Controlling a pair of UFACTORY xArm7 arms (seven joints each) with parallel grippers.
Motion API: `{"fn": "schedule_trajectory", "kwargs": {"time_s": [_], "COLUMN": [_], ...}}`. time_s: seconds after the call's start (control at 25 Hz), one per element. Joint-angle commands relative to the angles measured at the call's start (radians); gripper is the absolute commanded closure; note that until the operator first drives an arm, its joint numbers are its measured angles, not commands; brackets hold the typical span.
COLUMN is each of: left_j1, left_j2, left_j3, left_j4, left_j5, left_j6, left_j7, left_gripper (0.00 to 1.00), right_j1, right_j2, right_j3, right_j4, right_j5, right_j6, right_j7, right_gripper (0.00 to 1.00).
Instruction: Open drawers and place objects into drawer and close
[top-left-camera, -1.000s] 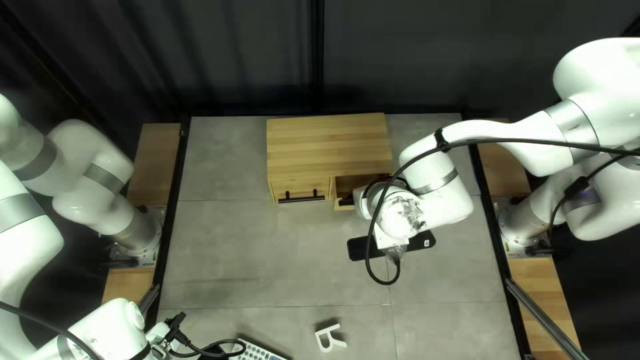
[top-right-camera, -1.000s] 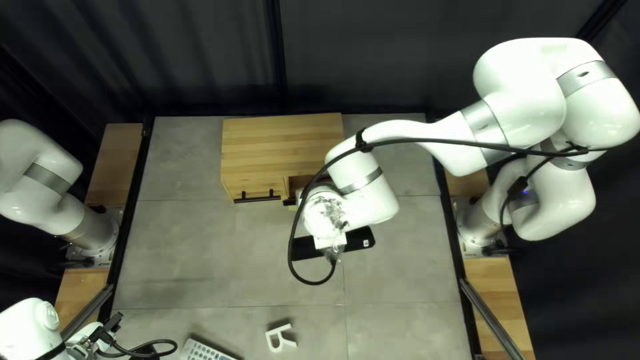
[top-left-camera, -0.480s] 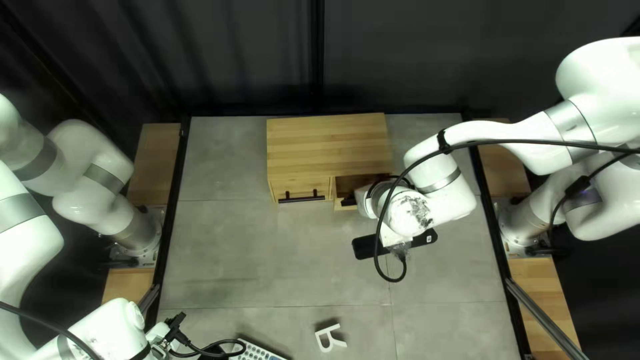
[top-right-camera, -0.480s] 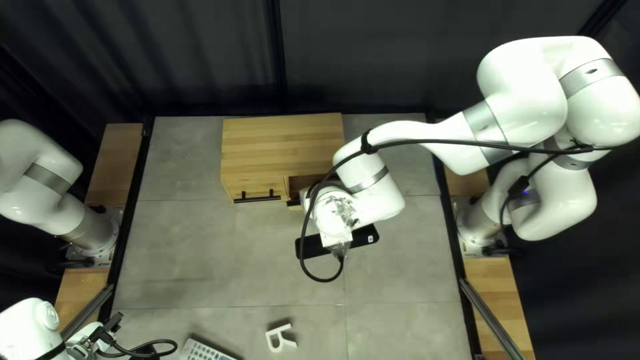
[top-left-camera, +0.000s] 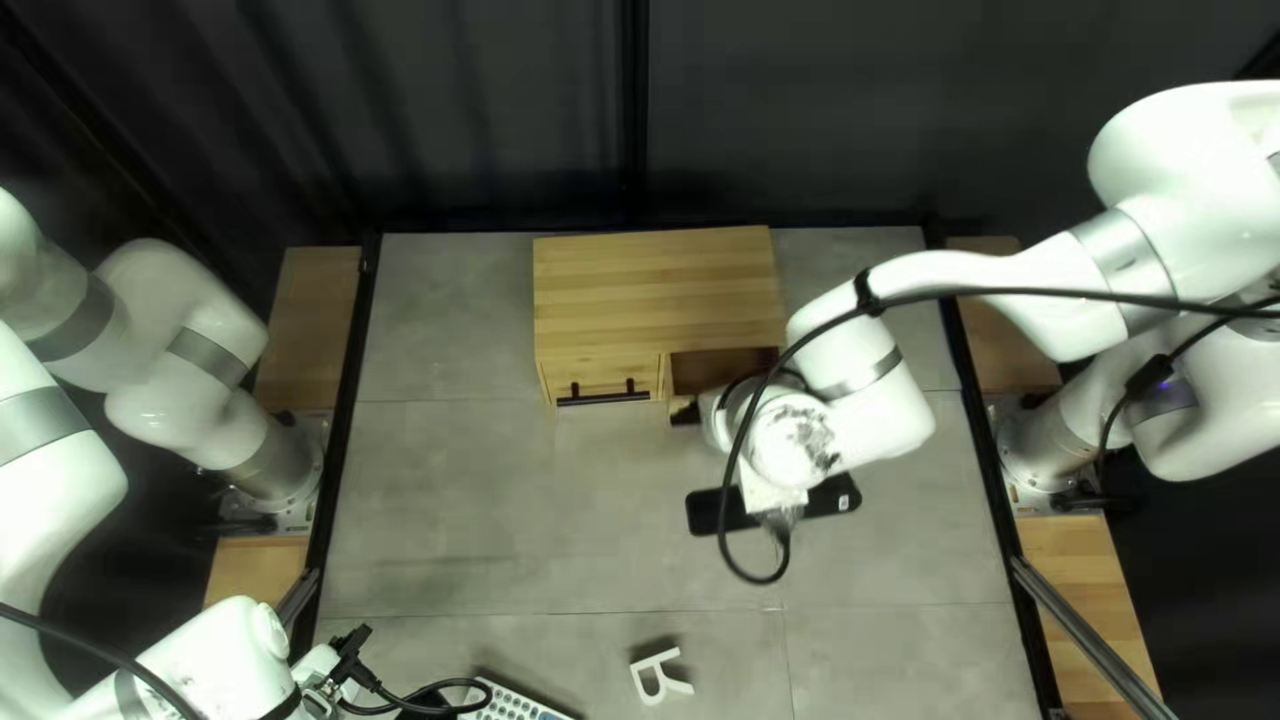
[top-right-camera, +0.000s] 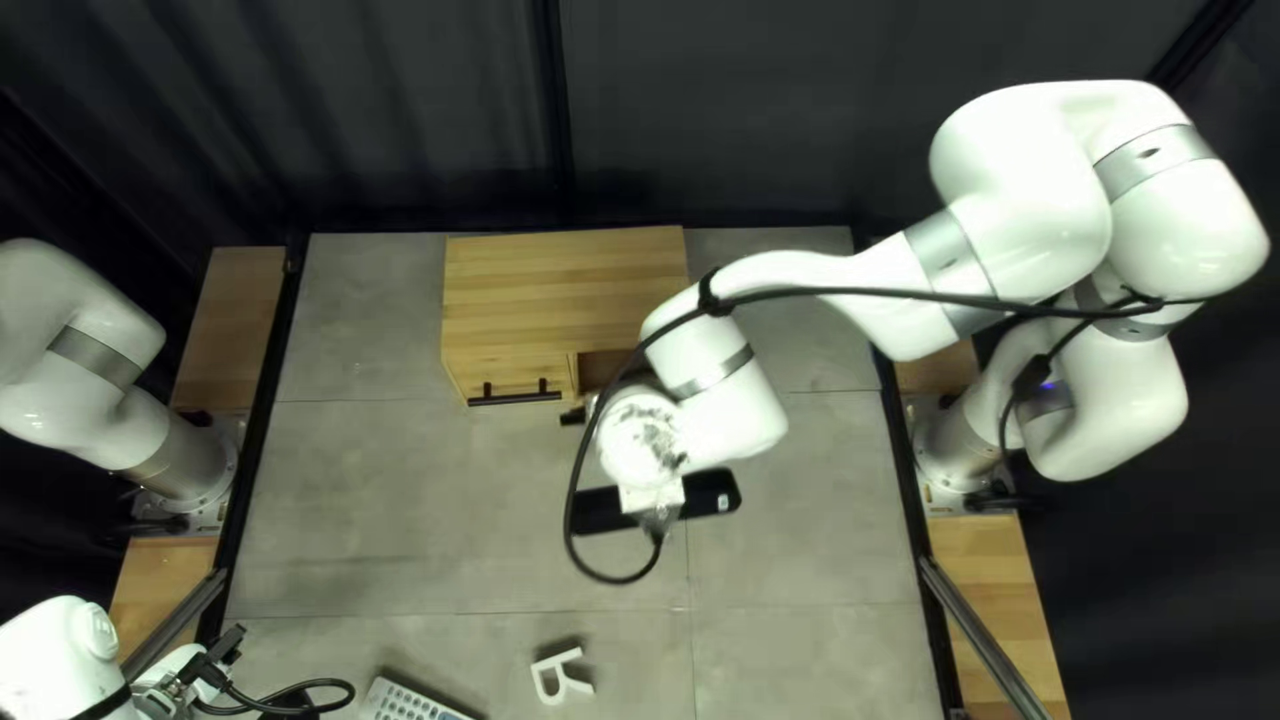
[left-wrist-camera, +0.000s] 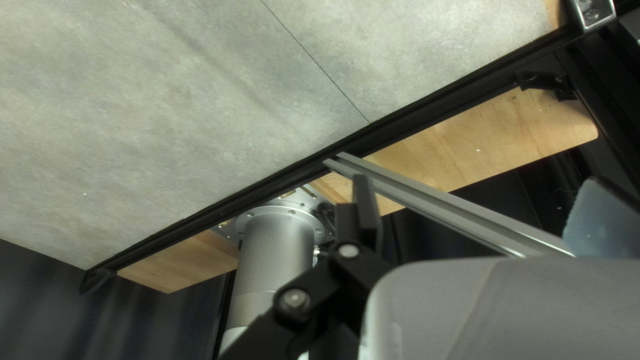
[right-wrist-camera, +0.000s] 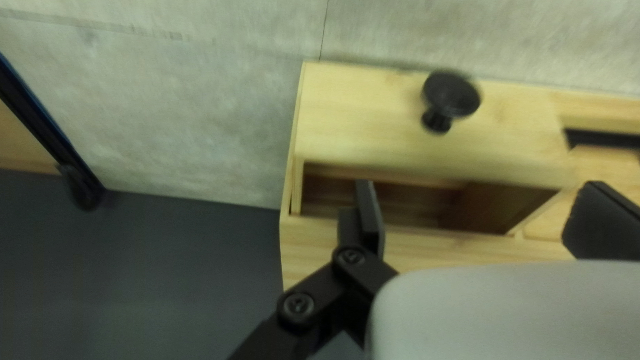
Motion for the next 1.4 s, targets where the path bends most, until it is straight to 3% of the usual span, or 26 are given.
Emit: {"fn": "schedule_trajectory", "kwargs": {"time_s": [0.04,0.56,1.4], "left_j1": [0.000,0.000,0.000], "left_j2": [0.000,0.000,0.000], "left_j3": [0.000,0.000,0.000], "left_j4": [0.000,0.000,0.000], "left_j5": [0.000,0.000,0.000], "left_j6": [0.000,0.000,0.000], "left_j7": [0.000,0.000,0.000], "left_gripper": [0.00,0.00,0.00], "right_j1": [0.002,-0.035,-0.045], "right_j2": [0.030,0.080,0.050], "right_j3": [-0.001,-0.029,-0.037], "right_j4": [-0.008,-0.043,-0.099], "right_j5": [-0.001,-0.020,-0.028], "right_j6": [-0.021,-0.159,-0.200], "right_j7": [0.027,0.041,0.062], "right_gripper": [0.00,0.00,0.00]}}
